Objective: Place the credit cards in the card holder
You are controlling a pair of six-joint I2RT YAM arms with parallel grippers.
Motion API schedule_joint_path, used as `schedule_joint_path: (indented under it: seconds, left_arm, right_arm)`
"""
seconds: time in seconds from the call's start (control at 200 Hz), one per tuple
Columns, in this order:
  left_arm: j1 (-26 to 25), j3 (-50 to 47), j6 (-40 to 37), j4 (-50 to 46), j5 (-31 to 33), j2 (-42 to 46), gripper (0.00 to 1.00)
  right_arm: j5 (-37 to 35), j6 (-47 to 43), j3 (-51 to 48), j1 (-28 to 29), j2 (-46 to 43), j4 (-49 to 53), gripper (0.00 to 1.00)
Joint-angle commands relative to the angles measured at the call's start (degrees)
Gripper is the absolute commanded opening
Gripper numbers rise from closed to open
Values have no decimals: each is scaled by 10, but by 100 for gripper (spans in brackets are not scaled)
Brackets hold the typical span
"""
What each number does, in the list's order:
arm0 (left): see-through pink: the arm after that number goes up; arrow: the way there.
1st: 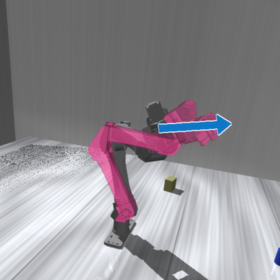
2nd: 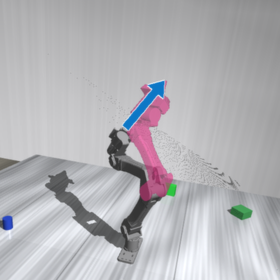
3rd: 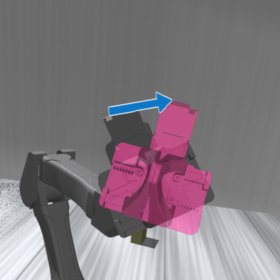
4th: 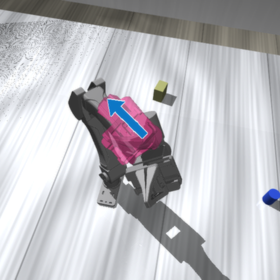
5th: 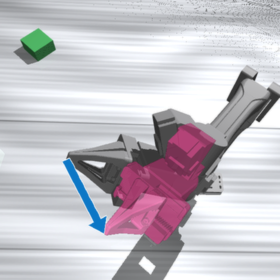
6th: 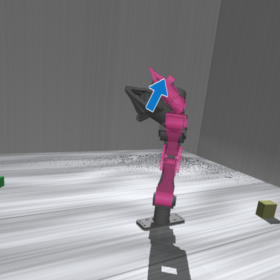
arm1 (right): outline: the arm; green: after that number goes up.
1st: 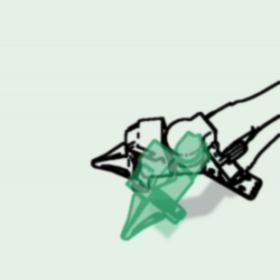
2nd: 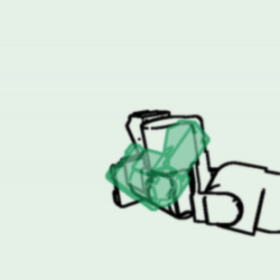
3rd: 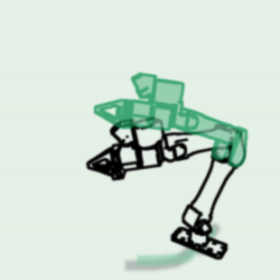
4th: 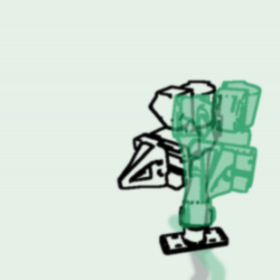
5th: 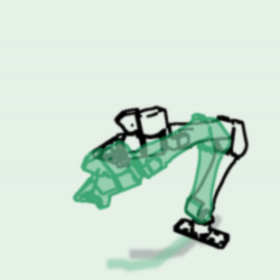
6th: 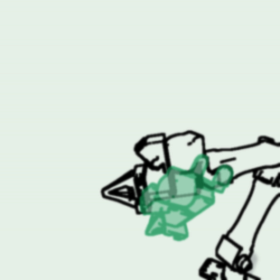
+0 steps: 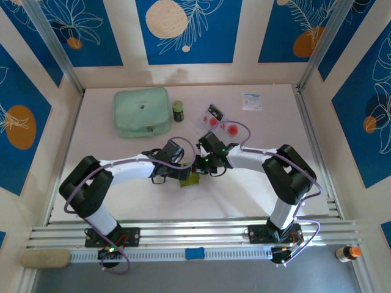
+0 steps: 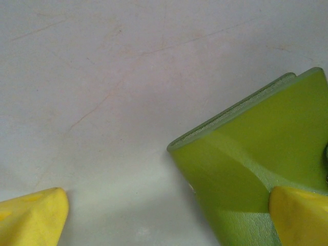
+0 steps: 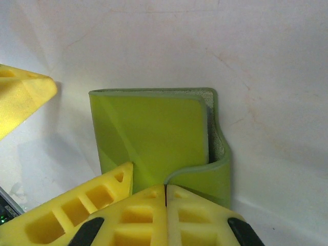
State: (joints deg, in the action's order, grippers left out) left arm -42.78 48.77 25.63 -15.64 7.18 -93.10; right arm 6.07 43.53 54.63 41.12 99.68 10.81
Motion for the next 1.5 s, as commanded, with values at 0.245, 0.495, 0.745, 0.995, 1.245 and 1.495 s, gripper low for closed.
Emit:
schedule_joint_path:
  seconds: [0.245, 0.495, 0.745, 0.995, 1.245, 1.495]
  left_arm:
    - [-3, -13, 6, -42, 17, 3, 100]
    - [0, 1, 13, -52, 10, 16, 100]
    - [13, 9, 29, -64, 14, 33, 100]
    - [20, 1, 28, -64, 10, 42, 100]
    - [24, -3, 30, -59, 8, 50, 100]
    - [27, 4, 31, -63, 5, 59, 100]
  right_arm:
    - [7, 18, -41, 8, 31, 6, 0]
    - [-8, 16, -59, 14, 40, 17, 0]
    - [-12, 23, -79, 18, 37, 16, 0]
    - [-11, 19, -62, 19, 32, 26, 0]
    - [-21, 33, -60, 26, 4, 40, 0]
    - [-22, 59, -73, 36, -37, 40, 0]
